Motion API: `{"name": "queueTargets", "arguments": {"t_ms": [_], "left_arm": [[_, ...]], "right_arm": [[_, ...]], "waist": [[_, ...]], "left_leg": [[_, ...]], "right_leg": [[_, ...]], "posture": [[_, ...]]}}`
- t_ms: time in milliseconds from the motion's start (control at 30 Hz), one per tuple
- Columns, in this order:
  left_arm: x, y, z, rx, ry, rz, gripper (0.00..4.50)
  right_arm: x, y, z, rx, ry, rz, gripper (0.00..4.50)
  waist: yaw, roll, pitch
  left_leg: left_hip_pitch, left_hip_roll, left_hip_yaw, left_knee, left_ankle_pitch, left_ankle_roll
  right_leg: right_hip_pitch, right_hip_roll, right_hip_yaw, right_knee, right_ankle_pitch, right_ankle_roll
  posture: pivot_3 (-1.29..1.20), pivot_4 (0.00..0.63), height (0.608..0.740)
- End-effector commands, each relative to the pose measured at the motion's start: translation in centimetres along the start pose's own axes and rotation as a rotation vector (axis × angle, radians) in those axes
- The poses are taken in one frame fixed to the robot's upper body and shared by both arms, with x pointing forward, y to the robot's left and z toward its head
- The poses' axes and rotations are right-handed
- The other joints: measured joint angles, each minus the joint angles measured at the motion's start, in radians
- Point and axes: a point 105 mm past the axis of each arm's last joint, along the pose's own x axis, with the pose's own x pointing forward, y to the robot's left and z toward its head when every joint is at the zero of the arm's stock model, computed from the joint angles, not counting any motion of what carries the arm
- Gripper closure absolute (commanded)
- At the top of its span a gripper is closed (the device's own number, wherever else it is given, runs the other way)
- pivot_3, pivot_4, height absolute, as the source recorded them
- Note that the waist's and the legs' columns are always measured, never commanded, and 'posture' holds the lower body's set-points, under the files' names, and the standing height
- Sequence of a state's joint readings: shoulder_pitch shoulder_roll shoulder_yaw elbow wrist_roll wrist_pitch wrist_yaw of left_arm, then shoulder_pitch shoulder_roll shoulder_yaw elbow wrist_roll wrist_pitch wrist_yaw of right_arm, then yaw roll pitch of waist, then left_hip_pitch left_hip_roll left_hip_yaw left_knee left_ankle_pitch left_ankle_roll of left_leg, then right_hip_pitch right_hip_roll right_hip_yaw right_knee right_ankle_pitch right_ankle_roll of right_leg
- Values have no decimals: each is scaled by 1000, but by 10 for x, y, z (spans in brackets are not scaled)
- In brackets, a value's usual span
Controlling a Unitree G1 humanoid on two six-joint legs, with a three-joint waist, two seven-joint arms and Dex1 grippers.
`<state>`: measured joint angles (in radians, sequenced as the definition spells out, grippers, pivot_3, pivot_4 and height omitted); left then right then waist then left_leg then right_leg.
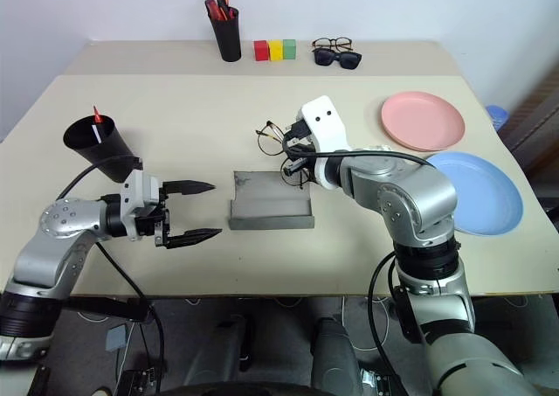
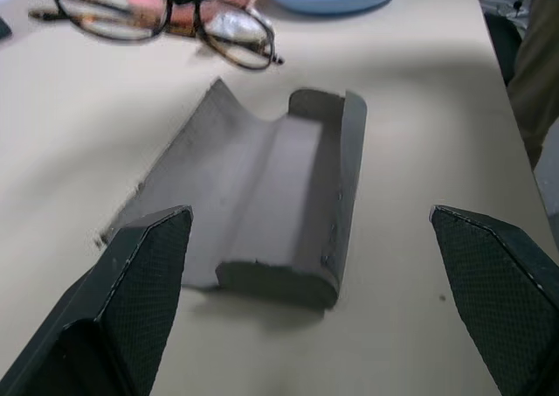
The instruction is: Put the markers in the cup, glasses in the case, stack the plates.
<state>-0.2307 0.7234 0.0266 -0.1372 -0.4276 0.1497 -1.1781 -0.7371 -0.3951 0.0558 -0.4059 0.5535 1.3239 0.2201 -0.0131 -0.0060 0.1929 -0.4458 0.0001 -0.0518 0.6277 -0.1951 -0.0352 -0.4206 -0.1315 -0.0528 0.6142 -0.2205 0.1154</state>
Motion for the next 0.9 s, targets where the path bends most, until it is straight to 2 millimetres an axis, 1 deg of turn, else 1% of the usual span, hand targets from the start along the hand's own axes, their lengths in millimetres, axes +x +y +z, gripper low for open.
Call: {"name": "queueTargets", "arguments": {"t_ms": [33,167,300,667,767,900], "left_arm": [[-8,2,9,33,-16,18,0],[-8,1,10,42,-12,20,0],[-9,0,12,46,-13,24,0],[-9,-1,12,46,-10,24,0],[-8,-1,13,49,-12,21,0],[-9,-1,14,52,-10,23,0]], "right_arm": [[-8,9,0,-59,-1,37,4441],[-11,12,-7,-92,30,58,4441],[-11,23,-14,-101,44,104,4441],[0,40,-17,-135,16,184,4441],[2,42,-20,-156,20,207,4441],[5,38,-24,-189,33,217,4441]], "waist": [[0,0,0],[-1,0,0],[-1,0,0],[-1,0,0],[0,0,0],[0,0,0]], "left_leg": [[0,0,0,0,0,0],[0,0,0,0,0,0],[0,0,0,0,0,0],[0,0,0,0,0,0],[0,0,0,0,0,0],[0,0,0,0,0,0]], "right_leg": [[0,0,0,0,0,0],[0,0,0,0,0,0],[0,0,0,0,0,0],[0,0,0,0,0,0],[0,0,0,0,0,0],[0,0,0,0,0,0]], "posture": [[0,150,740],[0,150,740],[0,150,740],[0,150,740],[0,150,740],[0,150,740]]}}
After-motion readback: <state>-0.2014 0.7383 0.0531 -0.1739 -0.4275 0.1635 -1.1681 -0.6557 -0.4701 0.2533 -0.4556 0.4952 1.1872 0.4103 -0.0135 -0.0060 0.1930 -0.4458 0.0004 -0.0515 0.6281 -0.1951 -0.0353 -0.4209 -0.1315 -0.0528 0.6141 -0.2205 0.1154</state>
